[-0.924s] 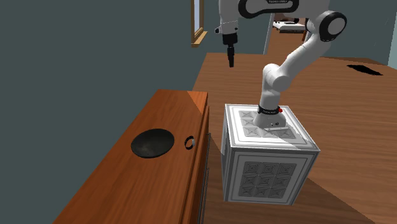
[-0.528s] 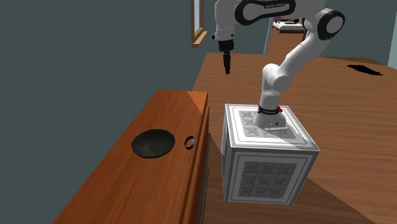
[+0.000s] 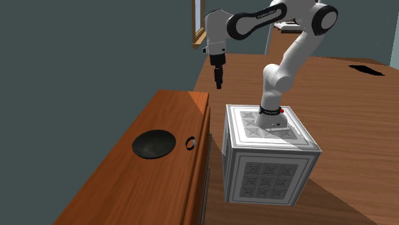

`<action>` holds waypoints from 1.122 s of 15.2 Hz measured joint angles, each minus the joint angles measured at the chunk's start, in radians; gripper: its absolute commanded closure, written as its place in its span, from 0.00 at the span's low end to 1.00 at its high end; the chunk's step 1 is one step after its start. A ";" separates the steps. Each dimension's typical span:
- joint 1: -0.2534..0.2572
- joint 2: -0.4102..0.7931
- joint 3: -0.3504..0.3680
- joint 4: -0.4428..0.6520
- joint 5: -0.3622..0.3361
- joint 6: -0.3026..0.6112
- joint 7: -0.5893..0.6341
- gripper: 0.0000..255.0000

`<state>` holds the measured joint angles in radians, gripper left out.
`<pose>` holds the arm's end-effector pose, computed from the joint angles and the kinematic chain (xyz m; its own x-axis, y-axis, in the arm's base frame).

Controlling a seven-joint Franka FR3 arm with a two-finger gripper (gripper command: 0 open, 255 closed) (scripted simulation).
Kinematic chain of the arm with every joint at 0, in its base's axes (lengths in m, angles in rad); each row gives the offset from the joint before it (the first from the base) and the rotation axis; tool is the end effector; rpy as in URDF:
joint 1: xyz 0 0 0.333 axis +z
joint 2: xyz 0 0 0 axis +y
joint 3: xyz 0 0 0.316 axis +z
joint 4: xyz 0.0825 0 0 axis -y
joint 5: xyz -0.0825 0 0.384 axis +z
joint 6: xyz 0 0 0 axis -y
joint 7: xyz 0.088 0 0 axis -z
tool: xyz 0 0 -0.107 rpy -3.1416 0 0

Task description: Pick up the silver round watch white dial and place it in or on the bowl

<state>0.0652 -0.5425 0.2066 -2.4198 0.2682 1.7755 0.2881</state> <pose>0.3570 0.1295 0.4897 0.9826 -0.1103 -0.1491 -0.1274 -0.9857 -0.1105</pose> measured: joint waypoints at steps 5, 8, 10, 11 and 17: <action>0.020 0.152 0.067 0.045 0.039 0.138 0.055 0.00; 0.034 0.244 0.107 0.086 0.051 0.209 0.096 0.00; 0.041 0.306 0.130 0.115 0.053 0.254 0.121 0.00; 0.042 0.349 0.140 0.139 0.047 0.279 0.133 0.00; 0.074 0.571 0.197 0.273 0.004 0.404 0.229 0.00</action>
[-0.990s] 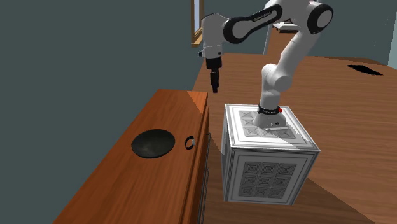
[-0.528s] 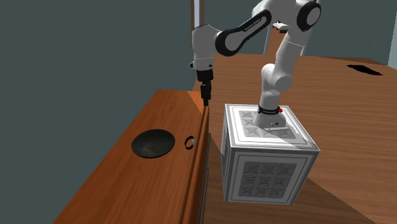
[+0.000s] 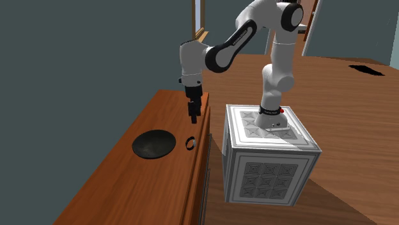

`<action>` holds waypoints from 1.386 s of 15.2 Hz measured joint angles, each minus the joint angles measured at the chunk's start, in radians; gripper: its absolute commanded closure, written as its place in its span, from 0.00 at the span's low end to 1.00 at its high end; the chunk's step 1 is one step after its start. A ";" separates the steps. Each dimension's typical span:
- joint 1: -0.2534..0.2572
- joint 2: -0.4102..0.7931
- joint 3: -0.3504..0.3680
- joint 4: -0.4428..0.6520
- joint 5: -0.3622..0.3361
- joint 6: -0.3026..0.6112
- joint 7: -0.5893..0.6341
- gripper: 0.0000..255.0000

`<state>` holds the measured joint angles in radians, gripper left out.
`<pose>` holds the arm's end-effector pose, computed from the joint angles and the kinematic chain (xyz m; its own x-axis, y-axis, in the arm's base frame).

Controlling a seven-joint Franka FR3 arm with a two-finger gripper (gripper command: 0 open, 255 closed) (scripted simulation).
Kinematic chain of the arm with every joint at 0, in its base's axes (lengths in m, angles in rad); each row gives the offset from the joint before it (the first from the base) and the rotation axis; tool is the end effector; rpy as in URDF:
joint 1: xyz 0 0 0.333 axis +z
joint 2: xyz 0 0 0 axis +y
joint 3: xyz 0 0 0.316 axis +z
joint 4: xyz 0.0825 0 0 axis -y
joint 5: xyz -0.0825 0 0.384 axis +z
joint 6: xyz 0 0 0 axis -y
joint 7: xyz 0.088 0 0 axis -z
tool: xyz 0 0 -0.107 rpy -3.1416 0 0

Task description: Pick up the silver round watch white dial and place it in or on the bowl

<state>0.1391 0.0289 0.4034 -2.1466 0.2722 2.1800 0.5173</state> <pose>0.4607 0.2886 0.3919 0.9852 -0.1169 -0.1256 -0.1402 -0.9705 -0.1959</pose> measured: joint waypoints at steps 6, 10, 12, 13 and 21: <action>0.035 0.157 0.015 0.103 -0.054 0.073 0.066 0.00; 0.048 0.191 0.017 0.088 -0.063 0.124 0.076 0.00; 0.051 0.203 0.017 0.084 -0.067 0.140 0.078 0.00; 0.052 0.205 0.017 0.084 -0.068 0.142 0.079 0.00; 0.052 0.206 0.017 0.083 -0.068 0.145 0.079 1.00</action>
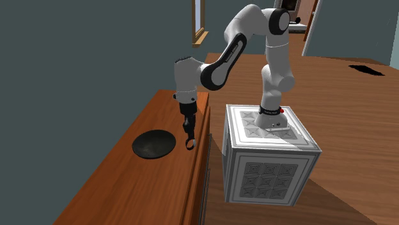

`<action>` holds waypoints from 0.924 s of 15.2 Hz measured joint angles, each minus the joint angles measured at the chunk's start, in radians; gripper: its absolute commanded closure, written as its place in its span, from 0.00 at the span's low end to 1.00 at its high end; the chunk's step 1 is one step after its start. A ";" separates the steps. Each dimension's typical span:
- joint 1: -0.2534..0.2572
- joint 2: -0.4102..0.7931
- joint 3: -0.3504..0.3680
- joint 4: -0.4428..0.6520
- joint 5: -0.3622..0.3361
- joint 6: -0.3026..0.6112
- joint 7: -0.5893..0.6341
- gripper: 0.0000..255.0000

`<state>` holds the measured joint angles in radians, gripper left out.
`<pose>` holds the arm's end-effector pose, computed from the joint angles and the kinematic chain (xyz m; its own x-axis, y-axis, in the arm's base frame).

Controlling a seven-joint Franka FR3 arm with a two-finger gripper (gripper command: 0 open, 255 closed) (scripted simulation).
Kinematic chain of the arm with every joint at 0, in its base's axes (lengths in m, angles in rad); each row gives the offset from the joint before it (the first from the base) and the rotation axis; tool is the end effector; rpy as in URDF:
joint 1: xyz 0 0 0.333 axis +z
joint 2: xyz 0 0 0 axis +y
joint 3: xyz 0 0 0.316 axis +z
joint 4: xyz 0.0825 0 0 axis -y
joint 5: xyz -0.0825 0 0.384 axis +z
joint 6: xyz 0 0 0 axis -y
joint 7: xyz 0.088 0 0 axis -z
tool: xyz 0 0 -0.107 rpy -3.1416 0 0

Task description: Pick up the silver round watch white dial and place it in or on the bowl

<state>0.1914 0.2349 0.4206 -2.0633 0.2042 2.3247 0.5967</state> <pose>0.4816 0.3349 0.3350 0.9855 -0.1198 -0.1202 -0.1438 -0.9657 -0.2163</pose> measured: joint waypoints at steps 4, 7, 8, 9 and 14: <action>0.000 0.000 0.000 0.000 0.000 0.000 0.000 1.00; 0.000 0.000 0.000 0.000 0.000 0.000 0.000 1.00; 0.000 -0.004 0.001 0.003 0.001 -0.007 0.001 1.00; -0.001 -0.009 0.001 0.005 0.002 -0.014 0.002 1.00; -0.007 -0.043 0.003 0.029 0.010 -0.069 0.005 1.00</action>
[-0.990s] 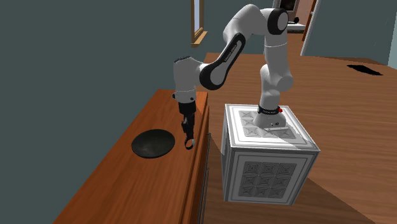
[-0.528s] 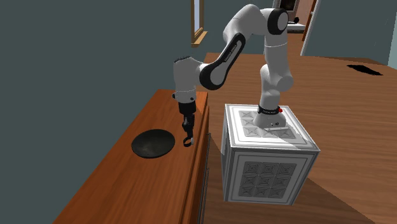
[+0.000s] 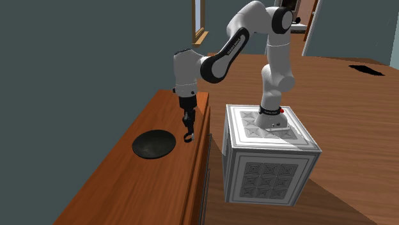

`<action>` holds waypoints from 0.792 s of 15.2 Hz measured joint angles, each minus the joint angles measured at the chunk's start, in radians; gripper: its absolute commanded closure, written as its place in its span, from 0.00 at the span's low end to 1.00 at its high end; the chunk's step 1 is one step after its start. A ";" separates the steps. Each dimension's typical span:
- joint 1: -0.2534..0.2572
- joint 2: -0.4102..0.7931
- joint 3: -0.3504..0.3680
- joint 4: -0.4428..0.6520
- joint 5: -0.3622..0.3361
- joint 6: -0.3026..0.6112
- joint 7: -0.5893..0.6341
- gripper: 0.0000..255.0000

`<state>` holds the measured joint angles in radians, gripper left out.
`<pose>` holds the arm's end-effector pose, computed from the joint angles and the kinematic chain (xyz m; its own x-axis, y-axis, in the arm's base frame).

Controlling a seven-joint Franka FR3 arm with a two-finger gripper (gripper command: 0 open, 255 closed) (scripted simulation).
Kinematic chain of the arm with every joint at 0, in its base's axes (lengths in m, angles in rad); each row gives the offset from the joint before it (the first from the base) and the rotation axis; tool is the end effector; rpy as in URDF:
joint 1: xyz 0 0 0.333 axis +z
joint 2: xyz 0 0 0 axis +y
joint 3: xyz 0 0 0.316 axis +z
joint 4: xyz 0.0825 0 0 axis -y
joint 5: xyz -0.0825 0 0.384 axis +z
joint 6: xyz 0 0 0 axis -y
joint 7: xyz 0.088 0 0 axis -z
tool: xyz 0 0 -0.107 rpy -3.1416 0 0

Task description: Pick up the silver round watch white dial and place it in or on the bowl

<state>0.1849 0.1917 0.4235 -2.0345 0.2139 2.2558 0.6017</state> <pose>0.4821 0.3349 0.3651 0.9856 -0.1198 -0.1197 -0.1437 -0.9656 -0.2167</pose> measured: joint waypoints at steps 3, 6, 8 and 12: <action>-0.002 -0.022 0.002 0.018 0.004 -0.038 0.006 1.00; -0.006 -0.044 0.002 0.034 0.010 -0.076 0.007 1.00; -0.008 -0.057 0.002 0.051 0.011 -0.103 0.010 1.00; -0.011 -0.078 0.002 0.077 0.015 -0.149 0.015 1.00</action>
<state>0.1742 0.1139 0.4250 -1.9577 0.2294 2.1064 0.6166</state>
